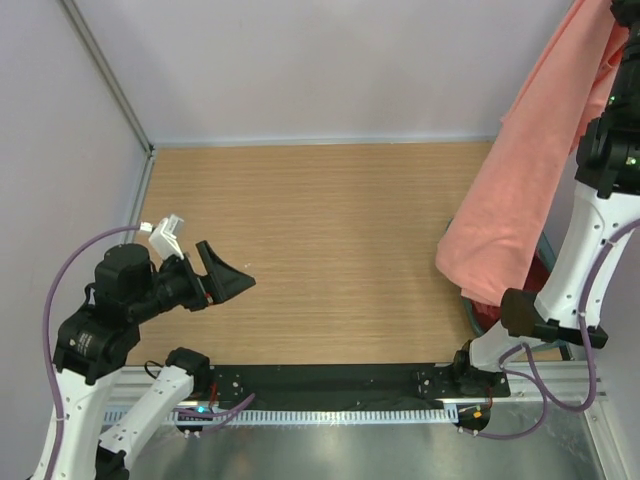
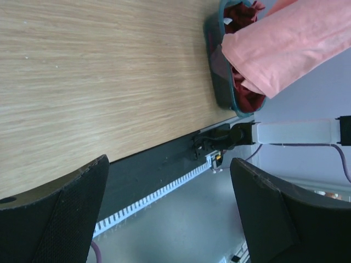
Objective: Fold and stack the t-shirts
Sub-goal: Move the tshirt to the center of the board
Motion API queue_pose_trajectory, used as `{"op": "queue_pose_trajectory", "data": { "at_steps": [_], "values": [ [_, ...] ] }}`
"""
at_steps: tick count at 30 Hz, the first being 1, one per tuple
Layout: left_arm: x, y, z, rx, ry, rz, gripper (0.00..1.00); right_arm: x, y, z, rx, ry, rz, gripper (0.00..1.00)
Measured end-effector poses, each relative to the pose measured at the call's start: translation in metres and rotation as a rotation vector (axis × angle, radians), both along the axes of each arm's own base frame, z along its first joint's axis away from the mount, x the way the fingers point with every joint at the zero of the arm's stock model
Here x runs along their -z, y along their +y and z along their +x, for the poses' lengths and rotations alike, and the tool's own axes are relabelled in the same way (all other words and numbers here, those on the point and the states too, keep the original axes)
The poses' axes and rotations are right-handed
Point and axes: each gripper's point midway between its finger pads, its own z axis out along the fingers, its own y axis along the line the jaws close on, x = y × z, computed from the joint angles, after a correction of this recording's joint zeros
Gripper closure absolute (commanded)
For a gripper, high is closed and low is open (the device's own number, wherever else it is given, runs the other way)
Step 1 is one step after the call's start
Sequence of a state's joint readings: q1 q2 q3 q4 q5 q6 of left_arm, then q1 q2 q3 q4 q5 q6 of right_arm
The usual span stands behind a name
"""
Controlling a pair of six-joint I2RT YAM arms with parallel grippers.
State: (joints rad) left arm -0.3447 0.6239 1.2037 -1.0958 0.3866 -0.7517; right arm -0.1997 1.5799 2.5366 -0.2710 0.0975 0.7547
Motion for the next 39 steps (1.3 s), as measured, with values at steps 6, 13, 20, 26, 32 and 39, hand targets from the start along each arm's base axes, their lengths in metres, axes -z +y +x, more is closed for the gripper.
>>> {"op": "queue_pose_trajectory", "data": {
  "at_steps": [6,13,20,26,32,39],
  "values": [
    [-0.014,-0.002,0.009,-0.090,-0.034,-0.124,0.07,-0.022,0.000,0.004,-0.100,-0.155,0.119,0.99],
    [-0.042,0.009,0.012,-0.210,-0.119,-0.244,0.07,-0.055,0.091,-0.012,-0.504,-0.339,0.242,0.99],
    [-0.042,0.028,0.025,-0.348,-0.109,-0.208,0.07,0.096,0.297,0.053,-0.933,0.178,0.203,0.88],
    [-0.032,0.061,0.033,-0.530,-0.089,-0.104,0.07,0.391,0.449,-0.004,-1.154,0.903,-0.077,0.53],
    [0.001,0.063,0.054,-0.557,0.007,0.027,0.07,0.535,0.422,-0.074,-1.114,1.297,-0.391,0.28],
    [0.079,0.032,0.095,-0.454,0.244,0.175,0.11,0.503,0.299,0.016,-0.763,1.233,-0.391,0.30]
  ]
}}
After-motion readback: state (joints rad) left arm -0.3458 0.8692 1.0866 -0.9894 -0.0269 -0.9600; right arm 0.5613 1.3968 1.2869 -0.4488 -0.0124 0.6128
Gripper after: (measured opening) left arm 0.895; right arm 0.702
